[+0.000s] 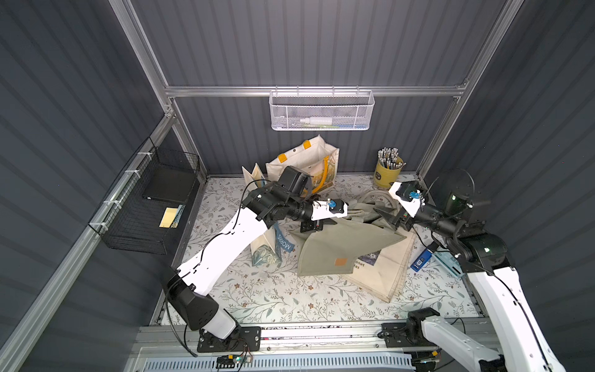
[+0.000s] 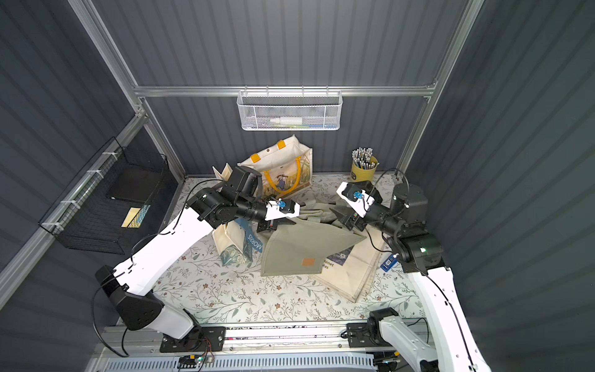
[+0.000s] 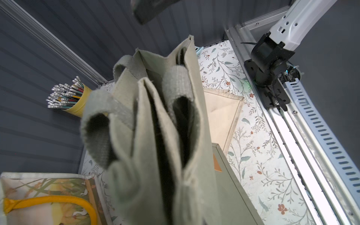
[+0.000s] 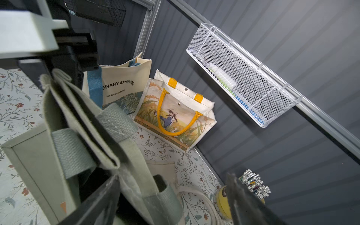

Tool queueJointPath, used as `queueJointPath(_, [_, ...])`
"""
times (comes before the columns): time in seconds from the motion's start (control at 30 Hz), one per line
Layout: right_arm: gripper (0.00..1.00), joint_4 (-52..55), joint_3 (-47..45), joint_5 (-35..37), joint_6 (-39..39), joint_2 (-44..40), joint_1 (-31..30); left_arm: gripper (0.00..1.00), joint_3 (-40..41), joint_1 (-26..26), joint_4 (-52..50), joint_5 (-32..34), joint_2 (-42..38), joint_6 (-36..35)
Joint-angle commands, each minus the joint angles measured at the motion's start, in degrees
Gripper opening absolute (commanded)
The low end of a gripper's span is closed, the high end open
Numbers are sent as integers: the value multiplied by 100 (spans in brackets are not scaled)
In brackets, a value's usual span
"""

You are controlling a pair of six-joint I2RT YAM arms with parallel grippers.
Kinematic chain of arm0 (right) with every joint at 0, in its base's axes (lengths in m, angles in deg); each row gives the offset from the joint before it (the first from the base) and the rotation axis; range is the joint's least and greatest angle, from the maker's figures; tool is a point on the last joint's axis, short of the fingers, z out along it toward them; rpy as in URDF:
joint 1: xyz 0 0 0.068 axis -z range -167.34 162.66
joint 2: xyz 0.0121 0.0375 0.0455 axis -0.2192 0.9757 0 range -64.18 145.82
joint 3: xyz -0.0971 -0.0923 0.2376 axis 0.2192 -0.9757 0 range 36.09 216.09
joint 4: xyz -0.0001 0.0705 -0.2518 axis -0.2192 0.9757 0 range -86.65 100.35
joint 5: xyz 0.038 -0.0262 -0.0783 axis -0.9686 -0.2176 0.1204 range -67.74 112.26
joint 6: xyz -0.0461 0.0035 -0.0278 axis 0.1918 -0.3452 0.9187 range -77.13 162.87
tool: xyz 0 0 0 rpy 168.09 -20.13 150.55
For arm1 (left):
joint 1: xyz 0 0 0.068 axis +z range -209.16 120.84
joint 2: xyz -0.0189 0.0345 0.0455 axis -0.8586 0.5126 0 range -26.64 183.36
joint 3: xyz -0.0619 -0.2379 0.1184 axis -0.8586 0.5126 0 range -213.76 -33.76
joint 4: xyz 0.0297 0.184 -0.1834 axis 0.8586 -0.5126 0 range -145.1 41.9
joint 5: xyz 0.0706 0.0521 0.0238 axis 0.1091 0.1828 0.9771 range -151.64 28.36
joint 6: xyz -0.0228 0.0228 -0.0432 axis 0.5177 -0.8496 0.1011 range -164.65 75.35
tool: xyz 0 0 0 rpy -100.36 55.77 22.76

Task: Put away the canvas bag
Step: Press the canvas bag.

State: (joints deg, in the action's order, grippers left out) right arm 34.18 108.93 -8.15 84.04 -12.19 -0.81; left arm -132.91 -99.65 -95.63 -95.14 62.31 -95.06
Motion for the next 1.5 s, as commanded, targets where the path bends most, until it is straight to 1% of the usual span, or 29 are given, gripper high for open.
queueJointPath(0.0, [86,648,31,49,-28,-214,-127,0,19,-12,434,213,-198,-336])
queueJointPath(0.1, [86,1048,83,164,64,-211,-339,0,-72,-12,481,222,-146,-355])
queueJointPath(0.23, [87,1236,208,260,106,-86,-614,0,-148,-41,463,242,-64,-384])
queueJointPath(0.27, [88,1253,172,313,131,-39,-727,0,-149,-75,493,247,-76,-396])
queueJointPath(0.3, [93,1275,118,426,204,20,-871,0,-148,-111,520,246,-87,-408])
queueJointPath(0.33, [96,1288,65,585,309,62,-998,0,-160,-150,525,255,-84,-412])
queueJointPath(0.37, [98,1231,-34,850,455,88,-1124,0,-186,-205,510,262,-79,-423])
queueJointPath(0.4, [99,1064,-163,1121,537,65,-1212,0,-241,-251,464,260,-63,-425])
queueJointPath(0.5, [98,505,-510,1318,630,-75,-1263,0,-498,-346,177,148,4,-419])
queueJointPath(0.6, [98,368,-517,1499,639,33,-1258,0,-692,-401,-23,-108,15,-383])
queueJointPath(0.63, [98,324,-510,1730,621,61,-1261,0,-761,-419,-101,-177,23,-372])
queueJointPath(0.7, [98,166,-558,1887,684,49,-1261,0,-947,-446,-362,-303,84,-368])
queueJointPath(0.77, [98,86,-509,1846,722,61,-1260,0,-1117,-505,-630,-275,184,-416])
queueJointPath(0.9, [98,-13,-402,1830,697,92,-1252,0,-1288,-625,-1214,98,358,-731])
queueJointPath(1.03, [98,97,-435,2145,838,154,-1254,0,-1262,-705,-1297,150,347,-815])
queueJointPath(1.17, [98,-74,-418,2137,838,34,-1261,0,-1168,-767,-1406,405,333,-991])
queueJointPath(1.37, [98,391,-198,1683,874,96,-1255,0,-1097,-808,-1528,740,362,-1344])
queueJointPath(1.47, [98,638,-80,1328,801,173,-1262,0,-1141,-817,-1508,615,361,-1442])
